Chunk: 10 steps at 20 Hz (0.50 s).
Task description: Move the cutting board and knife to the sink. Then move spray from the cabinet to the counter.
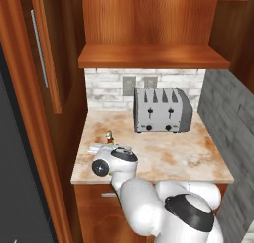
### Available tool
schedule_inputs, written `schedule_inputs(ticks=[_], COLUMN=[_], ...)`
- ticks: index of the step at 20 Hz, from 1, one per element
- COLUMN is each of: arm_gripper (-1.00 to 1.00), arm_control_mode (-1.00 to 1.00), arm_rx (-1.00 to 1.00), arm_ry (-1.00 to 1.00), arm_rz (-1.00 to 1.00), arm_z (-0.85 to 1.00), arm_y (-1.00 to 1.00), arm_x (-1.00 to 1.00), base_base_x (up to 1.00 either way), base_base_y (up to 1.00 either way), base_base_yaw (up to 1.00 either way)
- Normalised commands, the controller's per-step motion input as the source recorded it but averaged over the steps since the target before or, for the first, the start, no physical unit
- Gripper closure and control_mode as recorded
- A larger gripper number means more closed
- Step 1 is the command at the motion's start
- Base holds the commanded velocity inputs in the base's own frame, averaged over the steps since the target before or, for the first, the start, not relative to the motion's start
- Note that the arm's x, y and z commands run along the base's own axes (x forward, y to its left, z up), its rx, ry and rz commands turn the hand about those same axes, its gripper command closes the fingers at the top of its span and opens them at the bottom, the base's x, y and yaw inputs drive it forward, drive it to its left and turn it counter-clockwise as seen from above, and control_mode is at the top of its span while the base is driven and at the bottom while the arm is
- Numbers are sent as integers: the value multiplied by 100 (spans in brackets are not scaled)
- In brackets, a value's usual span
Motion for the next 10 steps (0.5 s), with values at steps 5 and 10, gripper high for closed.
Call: schedule_inputs(ticks=[5,10], arm_gripper=[100,100], arm_control_mode=[-100,-100], arm_rx=[-1,0], arm_ry=[3,-3], arm_rz=[0,-1], arm_z=[-66,-30], arm_y=[-6,-13], arm_x=[-29,-44], base_base_x=[0,0], base_base_y=[0,0], base_base_yaw=[0,0])
